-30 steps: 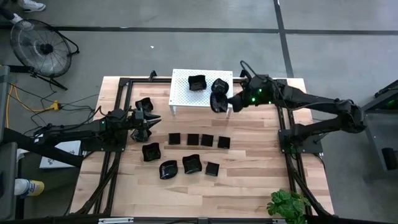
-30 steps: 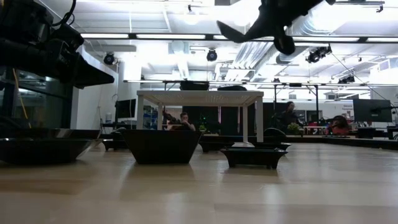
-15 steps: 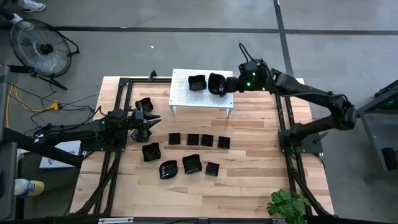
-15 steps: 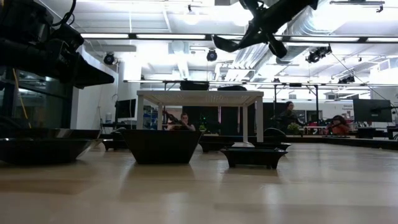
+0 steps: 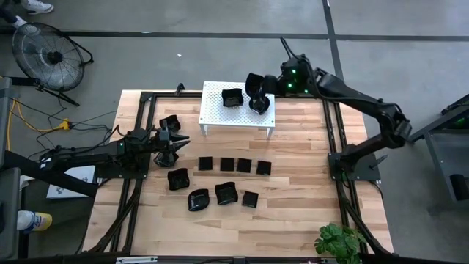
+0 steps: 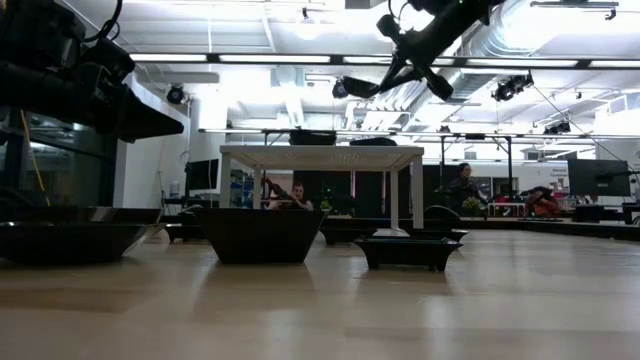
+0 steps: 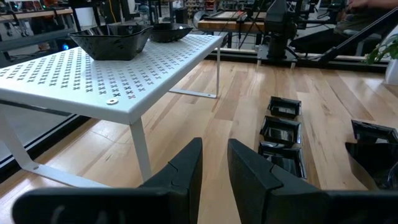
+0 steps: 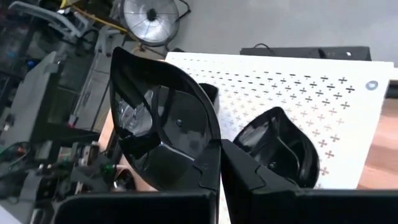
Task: Pick & Place Mini shaped plates
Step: Stack the leaf shaped plate on top of the other leaf shaped plates on the shelf
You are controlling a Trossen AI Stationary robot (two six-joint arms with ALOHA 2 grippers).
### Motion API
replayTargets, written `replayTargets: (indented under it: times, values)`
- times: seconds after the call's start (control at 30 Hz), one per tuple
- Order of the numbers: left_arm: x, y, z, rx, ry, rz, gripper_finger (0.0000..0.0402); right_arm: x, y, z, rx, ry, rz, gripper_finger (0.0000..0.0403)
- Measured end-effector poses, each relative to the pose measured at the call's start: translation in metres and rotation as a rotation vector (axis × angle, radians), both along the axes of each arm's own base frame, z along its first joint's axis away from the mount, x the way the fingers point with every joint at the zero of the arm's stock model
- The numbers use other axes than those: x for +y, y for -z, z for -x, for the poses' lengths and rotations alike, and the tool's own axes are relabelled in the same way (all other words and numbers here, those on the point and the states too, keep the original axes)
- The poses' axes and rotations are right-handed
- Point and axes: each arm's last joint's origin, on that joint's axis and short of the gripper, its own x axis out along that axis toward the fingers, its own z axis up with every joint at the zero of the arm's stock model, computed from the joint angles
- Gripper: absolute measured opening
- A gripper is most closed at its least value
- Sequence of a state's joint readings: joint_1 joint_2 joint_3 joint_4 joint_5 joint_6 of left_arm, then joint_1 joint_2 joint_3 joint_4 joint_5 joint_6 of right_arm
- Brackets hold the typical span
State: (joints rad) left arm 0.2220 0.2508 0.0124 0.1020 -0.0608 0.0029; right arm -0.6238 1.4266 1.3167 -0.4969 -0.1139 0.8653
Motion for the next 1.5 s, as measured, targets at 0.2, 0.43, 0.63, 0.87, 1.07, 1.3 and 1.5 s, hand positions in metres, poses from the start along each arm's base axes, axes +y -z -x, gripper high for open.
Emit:
replayTargets:
  times: [0.2,0.43,0.63,0.87,1.07,1.3,1.5]
  values:
    - [0.000,0.000,0.000,0.000,0.000,0.000,0.0073,-0.006,0.006,0.000,-0.004,0.060,-0.075,0.0000]
    - [0.000,0.000,0.000,0.000,0.000,0.000,0.0073,-0.005,0.012,0.004,0.011,0.125,-0.182,0.0000]
    - [0.000,0.000,0.000,0.001,0.000,0.000,0.0073,-0.008,0.023,0.001,0.038,0.134,-0.257,0.0000]
    - [0.000,0.000,0.000,0.000,0.000,0.000,0.0073,-0.013,0.035,-0.003,0.063,0.151,-0.315,0.0000]
    - [0.000,0.000,0.000,0.000,0.000,0.000,0.0073,-0.014,0.039,0.000,0.088,0.190,-0.368,0.0000]
    - [0.000,0.000,0.000,0.000,0.000,0.000,0.0073,-0.013,0.041,0.001,0.084,0.216,-0.427,0.0000]
    - [0.000,0.000,0.000,0.000,0.000,0.000,0.0073,-0.010,0.043,0.004,0.123,0.190,-0.452,0.0000]
